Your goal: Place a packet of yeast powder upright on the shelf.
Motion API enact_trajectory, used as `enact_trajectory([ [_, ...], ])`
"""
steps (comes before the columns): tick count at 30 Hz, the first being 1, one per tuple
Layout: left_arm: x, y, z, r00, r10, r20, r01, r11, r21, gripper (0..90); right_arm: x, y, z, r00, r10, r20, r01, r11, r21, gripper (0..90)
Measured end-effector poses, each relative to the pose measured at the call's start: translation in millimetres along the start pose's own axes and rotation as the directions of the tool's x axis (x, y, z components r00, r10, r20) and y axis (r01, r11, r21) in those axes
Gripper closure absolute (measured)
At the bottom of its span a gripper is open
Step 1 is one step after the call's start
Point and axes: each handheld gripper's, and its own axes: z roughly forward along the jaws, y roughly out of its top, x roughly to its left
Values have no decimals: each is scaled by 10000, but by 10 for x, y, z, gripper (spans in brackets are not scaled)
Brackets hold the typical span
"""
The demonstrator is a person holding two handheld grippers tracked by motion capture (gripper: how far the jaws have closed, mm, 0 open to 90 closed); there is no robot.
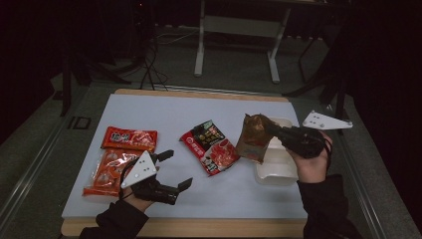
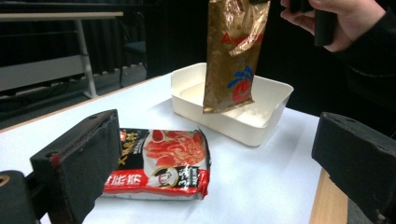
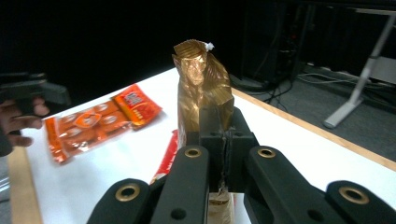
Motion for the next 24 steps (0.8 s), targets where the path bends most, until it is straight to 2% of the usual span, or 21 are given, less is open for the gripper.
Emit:
enact_trajectory([
  [1, 11, -66, -34, 9998, -179, 44, 179, 9998, 39, 21, -57, 28, -3, 9997, -42, 243, 42, 10000, -3, 890],
  [6, 11, -130, -48, 9997, -247, 40, 246, 9996, 107, 21, -158, 82, -14, 9986, -13, 536, 16, 10000, -43, 890],
  [9, 15, -230, -50, 9995, -330, -6, 330, 9994, 102, 21, -268, 125, -26, 9969, -37, 783, 48, 9999, -146, 890],
  [16, 1, -348, -9, 9987, -516, 54, 515, 9985, 211, 21, -457, 135, -13, 9953, 142, 955, -118, 9996, -252, 888],
  [20, -1, -386, 5, 9980, -620, 78, 618, 9979, 211, 21, -566, 135, 20, 9960, 60, 891, -52, 9999, -88, 886],
  [22, -1, -393, 8, 9981, -615, 55, 614, 9979, 195, 21, -609, 128, 42, 9954, -54, 957, 56, 10000, -10, 887],
  [24, 1, -398, 9, 9980, -630, 79, 629, 9979, 168, 21, -637, 122, 50, 9923, -255, 1214, 260, 9997, -27, 886],
])
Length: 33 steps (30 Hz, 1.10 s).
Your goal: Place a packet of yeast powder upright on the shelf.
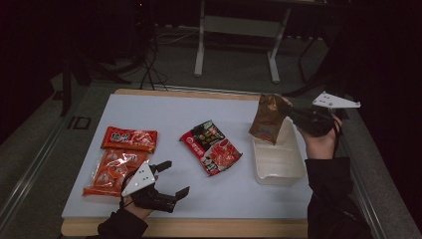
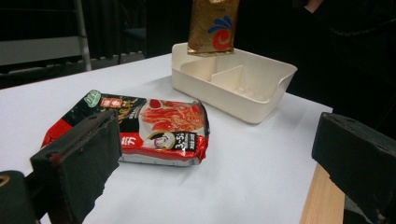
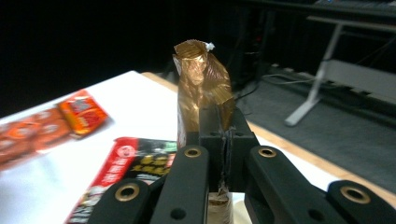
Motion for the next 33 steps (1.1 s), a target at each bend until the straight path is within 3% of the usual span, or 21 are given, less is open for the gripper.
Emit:
enact_trajectory([
  [6, 15, -36, 4, 10000, -63, 28, 63, 10000, 26, 21, -120, -12, 33, 10000, 90, -7, -90, 10000, -10, 883],
  [7, 18, -42, 6, 10000, -85, 11, 85, 10000, 48, 21, -162, -10, 47, 9996, -195, 180, 193, 9998, 90, 883],
  [10, 27, -56, 14, 9999, -120, 60, 120, 9999, 44, 21, -235, -8, 62, 9991, -315, 279, 312, 9995, 112, 883],
  [13, 28, -65, 14, 9999, -142, 65, 142, 9999, 16, 21, -308, -5, 84, 9996, -176, 198, 174, 9998, 105, 883],
  [23, 15, -125, -18, 9996, -275, 30, 275, 9996, 84, 21, -524, -2, 174, 9971, -541, 543, 541, 9985, 18, 881],
  [29, 6, -139, -75, 9994, -351, -70, 351, 9994, 13, 22, -641, -61, 253, 9986, -382, 353, 387, 9992, -140, 881],
  [33, 4, -152, -97, 9991, -407, -122, 407, 9992, 24, 21, -655, -116, 342, 9984, -468, 323, 463, 9988, 171, 882],
])
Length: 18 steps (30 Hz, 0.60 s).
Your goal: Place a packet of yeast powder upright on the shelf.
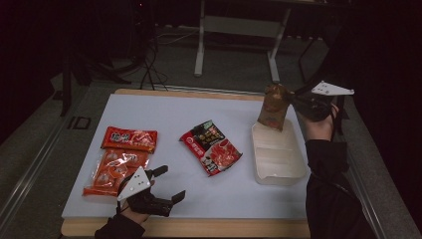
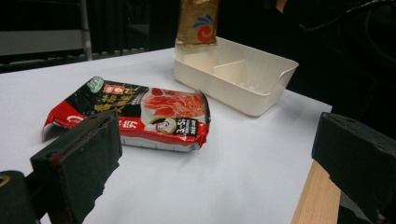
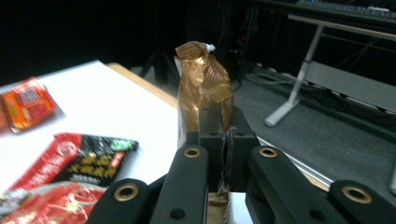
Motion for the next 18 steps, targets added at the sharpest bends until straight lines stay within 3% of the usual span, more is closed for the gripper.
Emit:
enact_trajectory([
  [3, 3, -10, -10, 10000, -41, -14, 41, 10000, 13, 22, 6, -25, 46, 9997, -235, 15, 235, 9996, 179, 882],
  [11, 10, -14, -20, 10000, -99, -5, 99, 9999, -39, 21, -15, -79, 126, 9994, -313, -142, 317, 9991, 287, 881],
  [18, 13, -17, -18, 9999, -125, 8, 125, 9999, -30, 22, -53, -141, 172, 9975, 69, -710, -46, 9995, 318, 880],
])
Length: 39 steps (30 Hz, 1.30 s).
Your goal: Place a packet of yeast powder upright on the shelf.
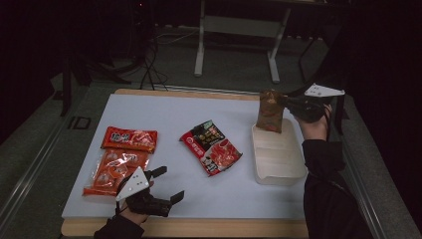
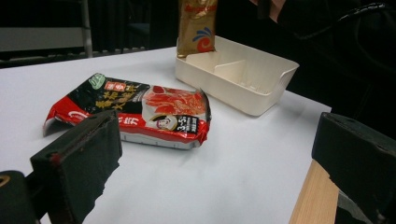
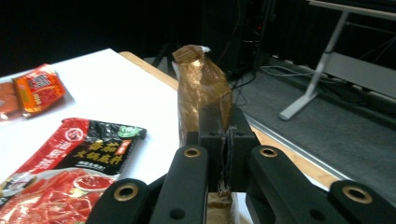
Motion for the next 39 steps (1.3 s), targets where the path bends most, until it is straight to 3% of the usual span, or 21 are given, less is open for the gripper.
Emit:
enact_trajectory([
  [8, 4, -8, 3, 10000, -7, -20, 7, 10000, 23, 22, 18, -40, 56, 9990, 172, -415, -171, 9998, 38, 871],
  [17, 0, -7, 7, 10000, 29, -22, -29, 10000, 16, 21, -40, -278, 132, 9953, 959, 141, -969, 9891, 1109, 845],
  [20, -2, -4, 9, 10000, 53, -28, -53, 10000, 3, 22, -57, -296, 83, 9922, 1211, 296, -1234, 9881, 920, 769],
  [24, 3, -2, 11, 10000, 50, -37, -50, 10000, 24, 21, -47, -227, -33, 9928, 1138, 369, -1155, 9921, 497, 696],
  [34, -29, 20, 56, 9996, 227, 169, -230, 9996, 152, 21, 104, -69, -334, 9946, 921, 473, -917, 9957, -121, 668],
  [39, -58, 73, 77, 9990, -117, 427, 105, 9996, 272, 42, 249, -39, -462, 9962, 728, 483, -721, 9973, -165, 643],
])
